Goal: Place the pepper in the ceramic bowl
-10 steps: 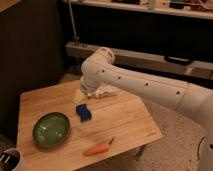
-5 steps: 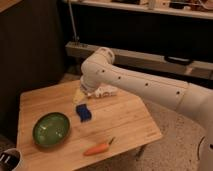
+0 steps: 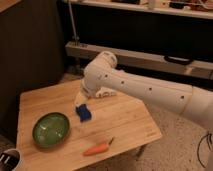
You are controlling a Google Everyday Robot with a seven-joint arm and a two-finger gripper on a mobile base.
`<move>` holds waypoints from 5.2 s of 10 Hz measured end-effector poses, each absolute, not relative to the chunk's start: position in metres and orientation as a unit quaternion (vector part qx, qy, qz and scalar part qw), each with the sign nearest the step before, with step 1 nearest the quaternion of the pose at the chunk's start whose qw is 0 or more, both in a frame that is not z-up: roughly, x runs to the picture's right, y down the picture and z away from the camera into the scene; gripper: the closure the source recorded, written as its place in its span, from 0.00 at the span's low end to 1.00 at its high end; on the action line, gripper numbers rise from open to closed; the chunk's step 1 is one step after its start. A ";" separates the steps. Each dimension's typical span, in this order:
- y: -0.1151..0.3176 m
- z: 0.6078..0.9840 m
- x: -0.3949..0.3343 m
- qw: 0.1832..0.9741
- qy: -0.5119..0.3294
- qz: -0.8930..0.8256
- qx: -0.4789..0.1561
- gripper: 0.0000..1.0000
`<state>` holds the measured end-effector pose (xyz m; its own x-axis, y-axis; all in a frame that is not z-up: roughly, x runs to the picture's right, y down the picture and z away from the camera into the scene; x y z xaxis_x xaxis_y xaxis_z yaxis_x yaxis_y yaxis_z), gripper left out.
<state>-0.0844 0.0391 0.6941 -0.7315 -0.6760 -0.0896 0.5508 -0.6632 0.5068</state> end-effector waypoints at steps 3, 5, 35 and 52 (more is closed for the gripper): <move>0.091 0.654 -0.054 0.324 -0.240 -0.898 0.176 0.20; 0.118 0.632 -0.042 0.312 -0.263 -0.897 0.172 0.20; 0.288 0.738 -0.028 0.311 -0.274 -0.901 0.128 0.83; 0.104 0.754 -0.319 0.212 -0.350 -0.870 0.274 0.25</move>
